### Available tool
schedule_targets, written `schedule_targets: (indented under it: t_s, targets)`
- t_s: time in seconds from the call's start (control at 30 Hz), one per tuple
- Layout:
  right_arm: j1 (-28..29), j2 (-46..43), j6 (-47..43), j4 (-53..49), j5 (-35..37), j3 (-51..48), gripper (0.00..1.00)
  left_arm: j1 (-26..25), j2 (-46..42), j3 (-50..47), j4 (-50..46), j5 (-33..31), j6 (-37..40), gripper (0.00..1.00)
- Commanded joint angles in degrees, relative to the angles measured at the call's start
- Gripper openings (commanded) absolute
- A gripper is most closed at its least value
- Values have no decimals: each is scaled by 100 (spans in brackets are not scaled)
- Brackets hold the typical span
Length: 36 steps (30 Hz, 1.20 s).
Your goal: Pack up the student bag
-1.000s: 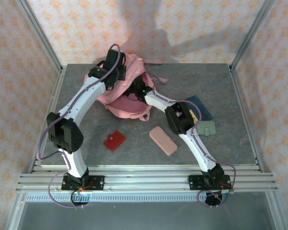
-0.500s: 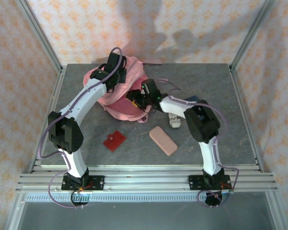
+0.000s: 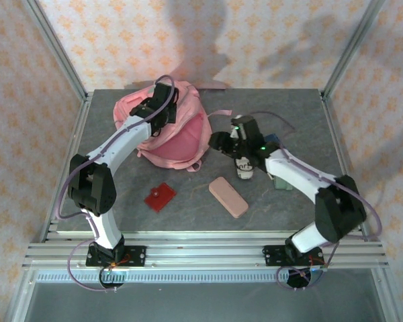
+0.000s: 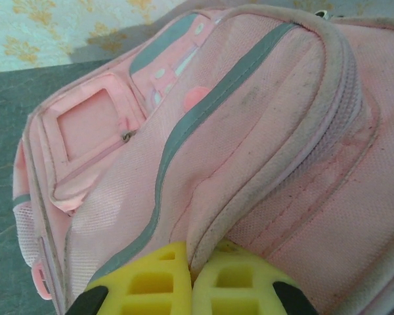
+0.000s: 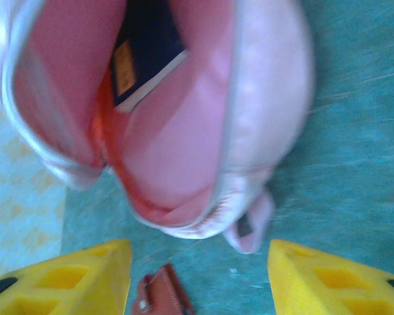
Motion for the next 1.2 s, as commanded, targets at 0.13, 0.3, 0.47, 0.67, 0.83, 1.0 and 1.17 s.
schedule_targets:
  t_s: [0.13,0.3,0.47,0.67,0.83,1.0,1.17]
  targets:
    - [-1407,-584,-404,-1103,1032,-556,57,-337,-61,-336,284,-344,-612,9]
    - [-1926,-133,-398,-1075,1254,-537,57,-584,-141,-601,341,-133,-895,43]
    - [-2076,612,-322,-839,1319,-354,56,-772,-583,-1240,631,296,-1282,56]
    - [-2129,1459,-180,-560,1118,-94,53,-995,-1104,-2079,1045,822,-1724,58]
    - [-2139,2090,2,-299,840,224,51,-1099,-1370,-2548,1284,1012,-1966,58]
    - [-2133,2725,297,-33,358,784,48,-1164,-1393,-2653,1376,1151,-2094,58]
    - [-2070,3156,454,88,-148,1464,48,-1247,-1173,-2510,1458,1305,-2138,59]
